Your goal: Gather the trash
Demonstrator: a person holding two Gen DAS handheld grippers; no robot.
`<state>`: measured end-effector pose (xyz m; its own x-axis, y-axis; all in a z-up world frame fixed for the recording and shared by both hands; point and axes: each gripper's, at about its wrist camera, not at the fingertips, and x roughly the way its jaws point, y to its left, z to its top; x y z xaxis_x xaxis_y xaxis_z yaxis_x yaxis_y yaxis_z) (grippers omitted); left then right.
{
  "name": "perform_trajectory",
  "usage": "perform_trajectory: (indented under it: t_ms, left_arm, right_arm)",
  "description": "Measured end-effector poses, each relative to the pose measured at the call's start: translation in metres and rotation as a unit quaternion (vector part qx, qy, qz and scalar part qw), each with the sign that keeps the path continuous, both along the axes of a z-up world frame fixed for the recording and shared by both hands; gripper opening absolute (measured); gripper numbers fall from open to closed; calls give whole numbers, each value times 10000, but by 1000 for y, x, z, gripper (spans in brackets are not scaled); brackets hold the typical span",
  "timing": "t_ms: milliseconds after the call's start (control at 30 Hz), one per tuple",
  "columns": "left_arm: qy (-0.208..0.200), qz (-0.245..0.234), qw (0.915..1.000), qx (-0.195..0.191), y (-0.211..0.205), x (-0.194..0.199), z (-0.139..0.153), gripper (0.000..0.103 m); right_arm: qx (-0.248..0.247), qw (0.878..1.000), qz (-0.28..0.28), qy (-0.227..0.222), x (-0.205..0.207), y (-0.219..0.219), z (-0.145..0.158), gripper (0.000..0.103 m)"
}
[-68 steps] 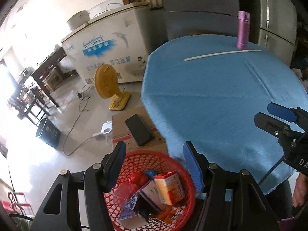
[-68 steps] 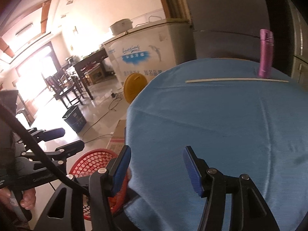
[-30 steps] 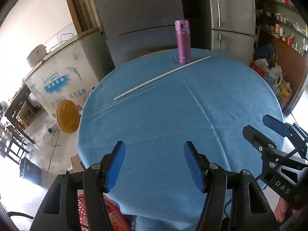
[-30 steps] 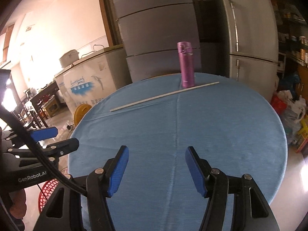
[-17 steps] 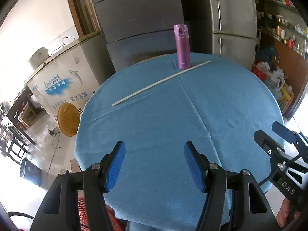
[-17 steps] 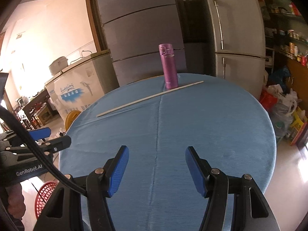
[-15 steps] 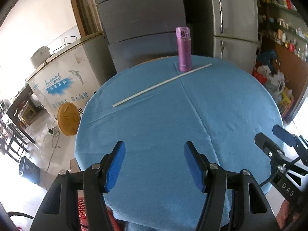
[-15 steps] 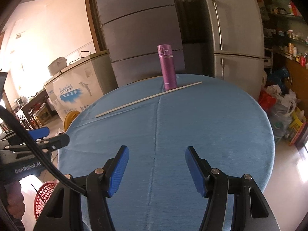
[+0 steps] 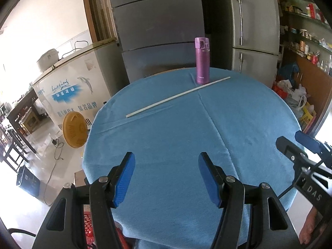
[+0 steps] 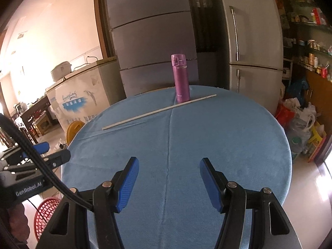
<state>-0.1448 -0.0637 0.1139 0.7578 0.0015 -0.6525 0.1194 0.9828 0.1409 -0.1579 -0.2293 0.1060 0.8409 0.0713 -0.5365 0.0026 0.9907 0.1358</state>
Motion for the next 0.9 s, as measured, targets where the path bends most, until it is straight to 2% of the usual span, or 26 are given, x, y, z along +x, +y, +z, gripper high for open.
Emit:
perform_trajectory:
  t_ms: [900]
  left_arm:
    - [-178, -80, 9997, -121, 17, -22, 11, 64]
  right_arm:
    - [-199, 9995, 38, -226, -15, 17, 18, 65]
